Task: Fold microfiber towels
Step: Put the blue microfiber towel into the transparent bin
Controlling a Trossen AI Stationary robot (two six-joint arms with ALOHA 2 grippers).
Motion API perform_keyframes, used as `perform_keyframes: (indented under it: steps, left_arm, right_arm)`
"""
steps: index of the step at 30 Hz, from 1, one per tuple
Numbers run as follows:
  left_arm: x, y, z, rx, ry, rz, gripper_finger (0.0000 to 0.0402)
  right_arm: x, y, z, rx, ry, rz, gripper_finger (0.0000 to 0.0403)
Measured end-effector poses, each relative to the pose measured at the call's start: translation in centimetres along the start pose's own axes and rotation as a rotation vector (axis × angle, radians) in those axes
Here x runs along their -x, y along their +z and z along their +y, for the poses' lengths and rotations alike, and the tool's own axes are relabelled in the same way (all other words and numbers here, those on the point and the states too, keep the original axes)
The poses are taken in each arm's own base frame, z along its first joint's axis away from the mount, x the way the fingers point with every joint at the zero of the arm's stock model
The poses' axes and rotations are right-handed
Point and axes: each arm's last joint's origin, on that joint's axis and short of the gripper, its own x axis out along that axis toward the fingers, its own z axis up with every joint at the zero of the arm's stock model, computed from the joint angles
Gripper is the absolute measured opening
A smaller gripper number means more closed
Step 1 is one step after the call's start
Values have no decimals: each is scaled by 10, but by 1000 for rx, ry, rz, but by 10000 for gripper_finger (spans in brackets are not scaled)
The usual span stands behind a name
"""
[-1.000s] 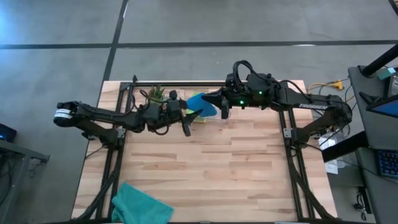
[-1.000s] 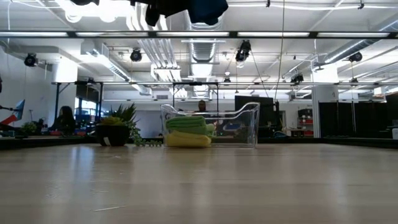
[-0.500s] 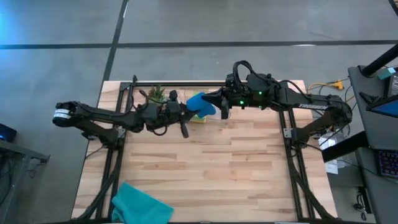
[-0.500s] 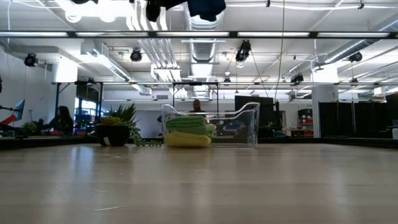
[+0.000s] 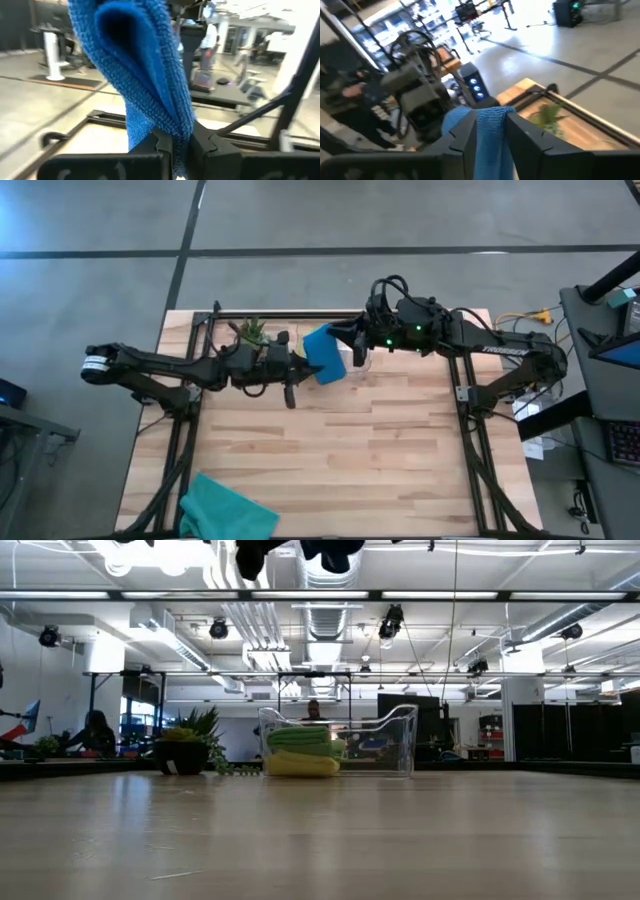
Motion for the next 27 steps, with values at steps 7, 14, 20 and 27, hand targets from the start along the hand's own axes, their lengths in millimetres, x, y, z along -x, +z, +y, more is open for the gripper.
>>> perform_keyframes:
  steps: [7,14,20,27]
  left_arm:
    - [-5,-3,26,197,-84,57,1]
    - [-22,-14,70,342,-144,145,0]
    - [-61,-36,111,482,-238,274,0]
    - [-107,-59,168,590,-250,439,0]
  right_arm:
    - [36,7,-8,67,-154,27,118]
    - [75,8,-15,80,-184,67,112]
    - [92,-1,-22,88,-200,96,101]
    - [104,-12,-30,91,-222,97,96]
